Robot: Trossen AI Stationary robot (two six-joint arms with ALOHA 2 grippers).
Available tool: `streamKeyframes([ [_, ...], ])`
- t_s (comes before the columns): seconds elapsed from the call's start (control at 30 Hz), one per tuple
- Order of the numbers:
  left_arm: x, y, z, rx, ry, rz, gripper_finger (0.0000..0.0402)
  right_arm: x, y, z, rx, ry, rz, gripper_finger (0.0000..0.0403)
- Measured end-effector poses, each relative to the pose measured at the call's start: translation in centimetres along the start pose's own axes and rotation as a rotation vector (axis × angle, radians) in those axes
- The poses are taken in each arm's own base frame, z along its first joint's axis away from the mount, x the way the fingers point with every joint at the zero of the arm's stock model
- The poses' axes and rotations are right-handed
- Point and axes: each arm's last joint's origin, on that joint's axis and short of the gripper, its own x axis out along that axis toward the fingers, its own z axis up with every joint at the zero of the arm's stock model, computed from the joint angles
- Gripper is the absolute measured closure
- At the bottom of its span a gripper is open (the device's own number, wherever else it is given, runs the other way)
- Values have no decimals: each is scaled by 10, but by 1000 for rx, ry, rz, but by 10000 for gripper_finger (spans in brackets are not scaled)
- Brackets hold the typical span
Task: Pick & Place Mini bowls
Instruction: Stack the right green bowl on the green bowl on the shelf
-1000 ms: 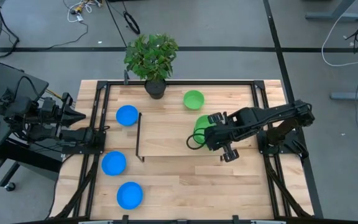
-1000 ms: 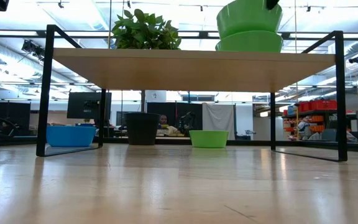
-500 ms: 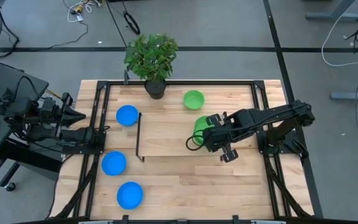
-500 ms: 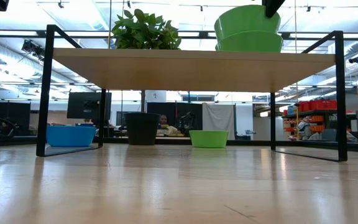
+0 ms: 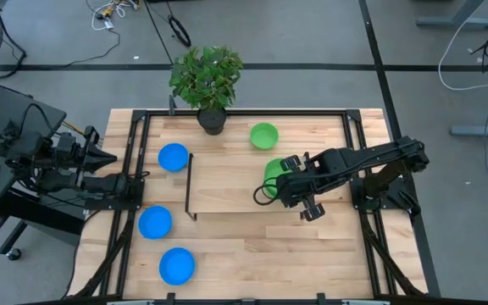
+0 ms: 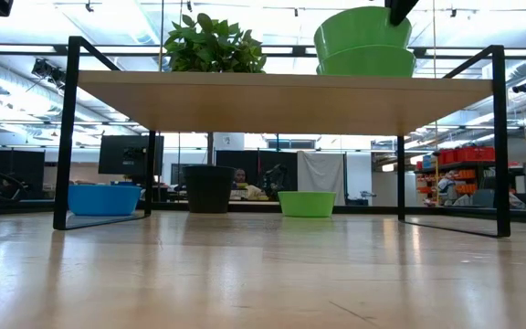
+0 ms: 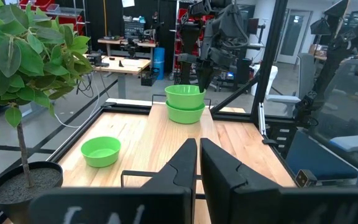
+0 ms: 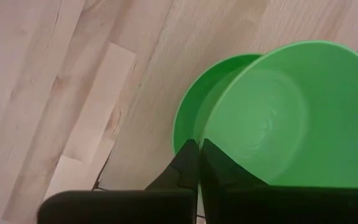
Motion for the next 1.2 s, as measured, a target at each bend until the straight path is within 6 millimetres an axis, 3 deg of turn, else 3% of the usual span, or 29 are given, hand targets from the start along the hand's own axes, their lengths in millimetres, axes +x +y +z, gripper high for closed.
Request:
streamKeyframes([
  [0.77,0,0,0,0,0,0,378,11,0,5,-3,37,7,402],
  [1.2,0,0,0,0,0,0,378,11,1,5,48,37,7,325],
])
